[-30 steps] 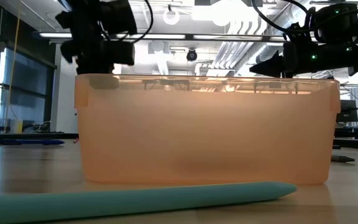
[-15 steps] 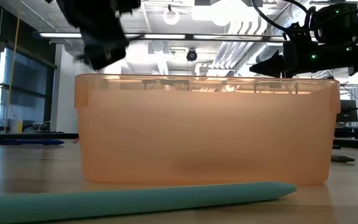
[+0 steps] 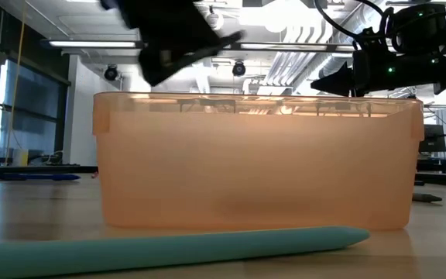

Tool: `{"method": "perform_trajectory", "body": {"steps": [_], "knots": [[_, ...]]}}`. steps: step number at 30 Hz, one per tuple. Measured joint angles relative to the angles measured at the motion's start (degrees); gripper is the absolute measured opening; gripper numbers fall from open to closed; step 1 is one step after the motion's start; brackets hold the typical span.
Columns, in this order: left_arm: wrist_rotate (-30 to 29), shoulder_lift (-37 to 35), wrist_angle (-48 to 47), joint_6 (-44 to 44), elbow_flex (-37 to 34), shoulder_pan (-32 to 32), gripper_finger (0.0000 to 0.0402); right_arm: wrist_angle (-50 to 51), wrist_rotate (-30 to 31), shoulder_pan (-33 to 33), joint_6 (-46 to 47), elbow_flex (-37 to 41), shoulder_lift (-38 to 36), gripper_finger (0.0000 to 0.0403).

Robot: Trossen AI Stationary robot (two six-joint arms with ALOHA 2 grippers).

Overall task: Sort crayons/erasers/pens/pencils in bins
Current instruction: Put the green crayon into the orange bin, then put the green pen into the transparent bin

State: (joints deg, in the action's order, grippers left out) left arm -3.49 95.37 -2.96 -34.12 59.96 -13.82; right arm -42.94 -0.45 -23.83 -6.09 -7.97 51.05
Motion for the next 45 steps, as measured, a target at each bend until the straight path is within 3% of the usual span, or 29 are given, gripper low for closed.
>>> {"method": "perform_trajectory", "body": {"steps": [9,14,24,30,37,45], "knots": [[-2.2,13.8,-19.4,3.4,17.4,0.0,0.001,0.7,0.0,5.3,1.0,0.0,-0.1,0.0],[-2.5,18.5,-20.5,4.3,22.3,-0.1,0.001,2.5,0.0,8.9,1.1,0.0,-0.2,0.0],[-4.8,21.8,-21.2,2.7,23.2,-0.1,0.0018,4.7,1.2,16.5,2.6,0.7,0.0,0.0],[-5.0,22.0,-22.2,0.4,23.2,0.0,0.0039,3.4,6.5,21.4,2.6,3.3,-0.1,0.0],[-9.0,20.2,-28.5,5.4,25.8,0.7,0.0063,2.5,8.5,25.6,3.3,5.0,-0.2,0.0],[-7.1,17.4,-24.2,17.6,25.9,0.6,0.0014,2.0,10.0,29.6,2.0,5.1,-1.0,0.0]]}}
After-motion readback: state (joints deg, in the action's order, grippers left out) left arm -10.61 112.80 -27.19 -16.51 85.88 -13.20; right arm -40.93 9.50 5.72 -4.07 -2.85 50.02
